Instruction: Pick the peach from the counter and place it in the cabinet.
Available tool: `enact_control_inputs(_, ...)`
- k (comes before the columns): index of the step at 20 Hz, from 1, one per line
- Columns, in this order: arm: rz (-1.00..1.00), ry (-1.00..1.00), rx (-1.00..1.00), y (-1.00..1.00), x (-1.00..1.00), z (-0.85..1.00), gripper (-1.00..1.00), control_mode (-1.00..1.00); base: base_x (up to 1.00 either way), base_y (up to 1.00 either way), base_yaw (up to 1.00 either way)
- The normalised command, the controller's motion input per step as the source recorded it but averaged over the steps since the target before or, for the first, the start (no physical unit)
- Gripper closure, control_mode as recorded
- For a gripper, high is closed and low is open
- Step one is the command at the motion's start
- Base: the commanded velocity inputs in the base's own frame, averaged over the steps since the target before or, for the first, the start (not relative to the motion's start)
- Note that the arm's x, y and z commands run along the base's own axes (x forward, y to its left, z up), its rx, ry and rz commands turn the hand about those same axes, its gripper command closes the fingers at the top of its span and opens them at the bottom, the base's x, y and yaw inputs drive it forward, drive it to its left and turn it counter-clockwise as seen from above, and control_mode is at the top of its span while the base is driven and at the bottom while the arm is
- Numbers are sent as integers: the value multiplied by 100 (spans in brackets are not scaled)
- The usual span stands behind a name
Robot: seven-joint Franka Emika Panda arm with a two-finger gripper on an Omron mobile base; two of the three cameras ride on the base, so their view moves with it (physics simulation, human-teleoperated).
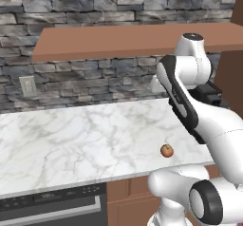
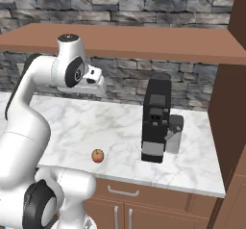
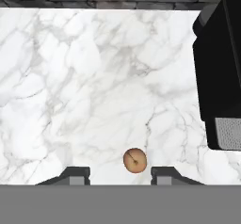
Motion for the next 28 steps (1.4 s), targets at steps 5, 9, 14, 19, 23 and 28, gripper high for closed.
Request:
enact_control_inputs(5, 0, 0, -3, 0, -27, -12, -100, -100, 0, 0, 0)
enact_control_inputs(9, 0, 3, -5, -1, -69, -31, -100, -100, 0, 0, 0)
enact_control_inputs(14, 0, 14, -1, -13, -53, -53, -100, -100, 0, 0, 0)
enact_control_inputs(19, 0, 14, 0, -20, -9, -50, -100, -100, 0, 0, 0)
enact_control_inputs(23, 0, 8, 1, -8, 0, -47, -100, -100, 0, 0, 0)
enact_control_inputs(28, 0, 3, 3, -9, 3, -42, -100, -100, 0, 0, 0)
